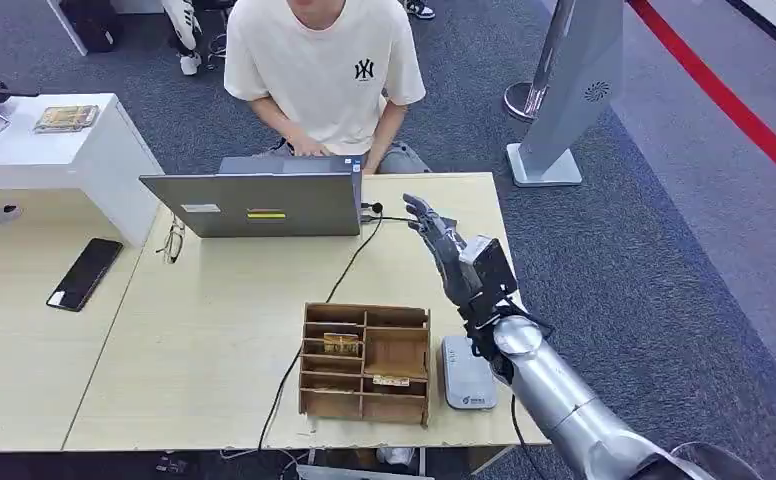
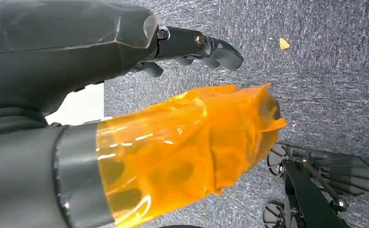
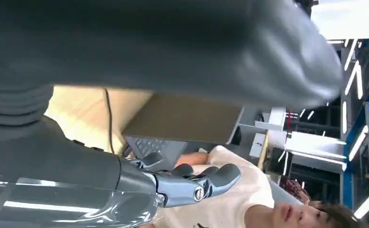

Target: Pass the card to the sensor for recognition and then transmit it.

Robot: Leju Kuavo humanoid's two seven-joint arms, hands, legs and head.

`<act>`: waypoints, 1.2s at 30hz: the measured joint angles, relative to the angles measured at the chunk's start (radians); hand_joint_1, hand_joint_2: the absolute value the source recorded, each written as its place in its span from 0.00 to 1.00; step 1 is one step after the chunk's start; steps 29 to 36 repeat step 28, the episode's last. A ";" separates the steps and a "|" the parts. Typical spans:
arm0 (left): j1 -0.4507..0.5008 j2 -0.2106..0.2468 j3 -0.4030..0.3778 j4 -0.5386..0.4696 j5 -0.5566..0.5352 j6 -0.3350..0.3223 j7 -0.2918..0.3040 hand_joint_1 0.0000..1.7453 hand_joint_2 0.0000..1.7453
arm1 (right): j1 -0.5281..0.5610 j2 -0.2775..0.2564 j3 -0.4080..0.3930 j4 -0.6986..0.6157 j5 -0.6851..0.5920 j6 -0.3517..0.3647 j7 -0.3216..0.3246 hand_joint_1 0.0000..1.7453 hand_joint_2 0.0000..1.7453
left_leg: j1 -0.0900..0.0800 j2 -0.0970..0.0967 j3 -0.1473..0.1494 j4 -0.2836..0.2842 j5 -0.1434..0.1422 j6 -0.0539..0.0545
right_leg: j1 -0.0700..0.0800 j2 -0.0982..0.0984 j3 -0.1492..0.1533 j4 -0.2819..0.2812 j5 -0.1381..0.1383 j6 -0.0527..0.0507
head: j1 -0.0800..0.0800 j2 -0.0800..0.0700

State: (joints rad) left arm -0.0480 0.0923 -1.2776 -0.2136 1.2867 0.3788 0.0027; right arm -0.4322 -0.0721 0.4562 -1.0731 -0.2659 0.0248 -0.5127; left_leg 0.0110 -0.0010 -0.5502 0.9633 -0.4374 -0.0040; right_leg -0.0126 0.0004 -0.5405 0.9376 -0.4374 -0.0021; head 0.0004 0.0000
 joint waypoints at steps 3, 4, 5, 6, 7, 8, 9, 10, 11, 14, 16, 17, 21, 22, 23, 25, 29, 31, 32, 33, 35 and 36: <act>0.000 0.000 0.000 0.000 0.002 0.000 0.000 0.00 0.00 | 0.011 -0.009 -0.004 -0.008 -0.002 0.011 0.002 0.00 0.00 | 0.000 0.000 0.000 0.000 0.000 0.000 | 0.000 0.000 0.000 0.000 0.000 0.000 | 0.000 0.000; 0.000 0.000 0.000 0.000 0.003 0.000 0.000 0.00 0.00 | 0.015 -0.013 -0.004 -0.011 -0.002 0.017 0.006 0.00 0.00 | 0.000 0.000 0.000 0.000 0.000 0.000 | 0.000 0.000 0.000 0.000 0.000 0.000 | 0.000 0.000; 0.000 0.000 0.000 0.000 0.003 0.000 0.000 0.00 0.00 | 0.019 -0.018 -0.004 -0.011 -0.002 0.023 0.008 0.00 0.00 | 0.000 0.000 0.000 0.000 0.000 0.000 | 0.000 0.000 0.000 0.000 0.000 0.000 | 0.000 0.000; 0.000 0.000 0.000 0.000 0.003 0.000 0.000 0.00 0.00 | 0.024 -0.022 -0.004 -0.012 -0.002 0.026 0.008 0.00 0.00 | 0.000 0.000 0.000 0.000 0.000 0.000 | 0.000 0.000 0.000 0.000 0.000 0.000 | 0.000 0.000; 0.001 0.000 0.001 0.000 0.005 0.000 0.002 0.00 0.00 | 0.028 -0.027 -0.005 -0.013 -0.002 0.029 0.008 0.00 0.00 | 0.000 0.000 0.000 0.000 0.000 0.000 | 0.000 0.000 0.000 0.000 0.000 0.000 | 0.000 0.000; 0.001 0.000 0.002 0.000 0.006 0.000 0.002 0.00 0.00 | 0.033 -0.031 -0.005 -0.014 -0.003 0.030 0.008 0.00 0.00 | 0.000 0.000 0.000 0.000 0.000 0.000 | 0.000 0.000 0.000 0.000 0.000 0.000 | 0.000 0.000; 0.001 0.000 0.002 0.000 0.009 0.002 0.002 0.00 0.00 | 0.036 -0.036 -0.006 -0.014 -0.002 0.031 0.008 0.00 0.00 | 0.000 0.000 0.000 0.000 0.000 0.000 | 0.000 0.000 0.000 0.000 0.000 0.000 | 0.000 0.000; 0.001 -0.001 0.004 0.000 0.012 0.003 0.003 0.00 0.00 | 0.040 -0.039 -0.007 -0.015 -0.002 0.031 0.007 0.00 0.00 | 0.000 0.000 0.000 0.000 0.000 0.000 | 0.000 0.000 0.000 0.000 0.000 0.000 | 0.000 0.000; 0.001 -0.001 0.007 0.000 0.014 0.006 0.003 0.00 0.00 | 0.044 -0.043 -0.009 -0.018 -0.003 0.031 0.007 0.00 0.00 | 0.000 0.000 0.000 0.000 0.000 0.000 | 0.000 0.000 0.000 0.000 0.000 0.000 | 0.000 0.000; 0.002 -0.003 0.014 0.000 0.015 0.011 0.003 0.00 0.00 | 0.056 -0.052 -0.015 -0.028 -0.003 0.031 0.006 0.00 0.00 | 0.000 0.000 0.000 0.000 0.000 0.000 | 0.000 0.000 0.000 0.000 0.000 0.000 | 0.000 0.000; 0.003 -0.004 0.016 0.000 0.016 0.012 0.003 0.00 0.00 | 0.067 -0.056 -0.024 -0.035 -0.003 0.031 0.005 0.00 0.00 | 0.000 0.000 0.000 0.000 0.000 0.000 | 0.000 0.000 0.000 0.000 0.000 0.000 | 0.000 0.000; 0.003 -0.004 0.016 0.000 0.016 0.012 0.003 0.00 0.00 | 0.072 -0.058 -0.027 -0.039 -0.003 0.030 0.005 0.00 0.00 | 0.000 0.000 0.000 0.000 0.000 0.000 | 0.000 0.000 0.000 0.000 0.000 0.000 | 0.000 0.000; 0.006 -0.005 0.017 0.000 0.018 0.012 0.003 0.00 0.00 | 0.090 -0.065 -0.031 -0.052 -0.003 0.028 0.010 0.00 0.00 | 0.000 0.000 0.000 0.000 0.000 0.000 | 0.000 0.000 0.000 0.000 0.000 0.000 | 0.000 0.000; 0.006 -0.005 0.017 0.000 0.018 0.012 0.003 0.00 0.00 | 0.094 -0.066 -0.032 -0.056 -0.003 0.028 0.010 0.00 0.00 | 0.000 0.000 0.000 0.000 0.000 0.000 | 0.000 0.000 0.000 0.000 0.000 0.000 | 0.000 0.000; 0.007 -0.005 0.017 0.000 0.018 0.012 0.003 0.00 0.00 | 0.097 -0.067 -0.033 -0.058 -0.002 0.028 0.011 0.00 0.00 | 0.000 0.000 0.000 0.000 0.000 0.000 | 0.000 0.000 0.000 0.000 0.000 0.000 | 0.000 0.000; 0.007 -0.005 0.017 0.000 0.018 0.012 0.003 0.00 0.00 | 0.102 -0.068 -0.034 -0.063 -0.002 0.026 0.013 0.00 0.00 | 0.000 0.000 0.000 0.000 0.000 0.000 | 0.000 0.000 0.000 0.000 0.000 0.000 | 0.000 0.000; 0.007 -0.005 0.017 0.000 0.018 0.015 0.003 0.00 0.00 | 0.110 -0.069 -0.035 -0.067 -0.002 0.025 0.018 0.00 0.00 | 0.000 0.000 0.000 0.000 0.000 0.000 | 0.000 0.000 0.000 0.000 0.000 0.000 | 0.000 0.000; 0.007 -0.005 0.017 0.000 0.018 0.015 0.003 0.00 0.00 | 0.110 -0.069 -0.035 -0.067 -0.002 0.025 0.018 0.00 0.00 | 0.000 0.000 0.000 0.000 0.000 0.000 | 0.000 0.000 0.000 0.000 0.000 0.000 | 0.000 0.000; 0.007 -0.005 0.017 0.000 0.018 0.015 0.003 0.00 0.00 | 0.110 -0.069 -0.035 -0.067 -0.002 0.025 0.018 0.00 0.00 | 0.000 0.000 0.000 0.000 0.000 0.000 | 0.000 0.000 0.000 0.000 0.000 0.000 | 0.000 0.000; 0.007 -0.005 0.017 0.000 0.018 0.015 0.003 0.00 0.00 | 0.110 -0.069 -0.035 -0.067 -0.002 0.025 0.018 0.00 0.00 | 0.000 0.000 0.000 0.000 0.000 0.000 | 0.000 0.000 0.000 0.000 0.000 0.000 | 0.000 0.000; 0.007 -0.005 0.017 0.000 0.018 0.015 0.003 0.00 0.00 | 0.110 -0.069 -0.035 -0.067 -0.002 0.025 0.018 0.00 0.00 | 0.000 0.000 0.000 0.000 0.000 0.000 | 0.000 0.000 0.000 0.000 0.000 0.000 | 0.000 0.000; 0.007 -0.005 0.017 0.000 0.018 0.015 0.003 0.00 0.00 | 0.110 -0.069 -0.035 -0.067 -0.002 0.025 0.018 0.00 0.00 | 0.000 0.000 0.000 0.000 0.000 0.000 | 0.000 0.000 0.000 0.000 0.000 0.000 | 0.000 0.000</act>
